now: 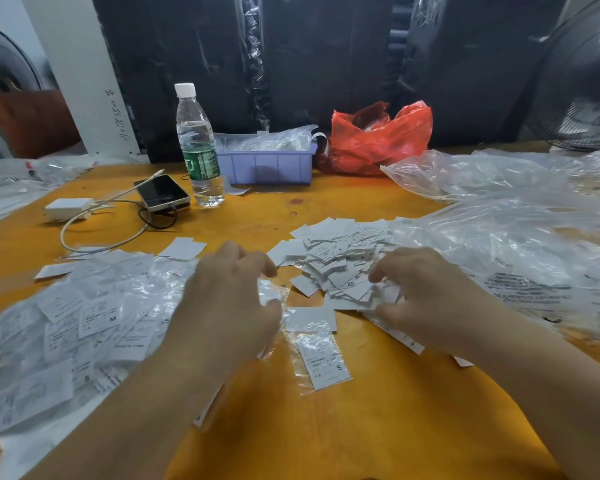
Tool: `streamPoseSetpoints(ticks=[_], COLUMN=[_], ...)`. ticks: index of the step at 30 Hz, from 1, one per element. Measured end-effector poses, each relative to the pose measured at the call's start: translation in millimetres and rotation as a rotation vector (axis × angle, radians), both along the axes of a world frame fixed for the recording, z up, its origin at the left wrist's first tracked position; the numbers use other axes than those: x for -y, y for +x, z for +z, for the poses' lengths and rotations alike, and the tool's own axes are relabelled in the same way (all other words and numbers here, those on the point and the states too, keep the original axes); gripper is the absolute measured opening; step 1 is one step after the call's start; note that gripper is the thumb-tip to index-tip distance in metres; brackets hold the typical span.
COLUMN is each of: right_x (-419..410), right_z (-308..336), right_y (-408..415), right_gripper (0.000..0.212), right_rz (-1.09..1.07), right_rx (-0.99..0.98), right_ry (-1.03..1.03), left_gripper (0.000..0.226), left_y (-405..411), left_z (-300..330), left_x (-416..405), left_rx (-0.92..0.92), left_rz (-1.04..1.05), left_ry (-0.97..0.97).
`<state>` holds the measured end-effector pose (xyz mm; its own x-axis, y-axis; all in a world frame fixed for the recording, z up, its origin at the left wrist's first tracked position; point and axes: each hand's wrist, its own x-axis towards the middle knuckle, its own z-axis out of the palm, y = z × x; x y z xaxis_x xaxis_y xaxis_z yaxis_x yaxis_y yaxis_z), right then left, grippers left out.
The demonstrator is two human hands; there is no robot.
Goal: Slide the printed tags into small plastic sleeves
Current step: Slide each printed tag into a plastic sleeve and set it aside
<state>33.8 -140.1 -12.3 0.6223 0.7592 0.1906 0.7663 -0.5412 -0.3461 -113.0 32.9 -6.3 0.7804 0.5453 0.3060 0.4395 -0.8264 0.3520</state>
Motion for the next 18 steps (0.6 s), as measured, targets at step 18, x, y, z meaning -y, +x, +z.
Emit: streamPoseSetpoints(ticks=[18], right_x=[2.1], right_z=[9.2], right_y=[-5.6], right_gripper=[0.024], right_rz=[0.012], right_rx=[0.013], right_ry=[0.259], left_gripper=[0.022], left_y=[-1.0], left_z=[-9.4], left_x=[22.6], left_rx=[0.14], left_rz=[-0.349], left_ry=[-0.258])
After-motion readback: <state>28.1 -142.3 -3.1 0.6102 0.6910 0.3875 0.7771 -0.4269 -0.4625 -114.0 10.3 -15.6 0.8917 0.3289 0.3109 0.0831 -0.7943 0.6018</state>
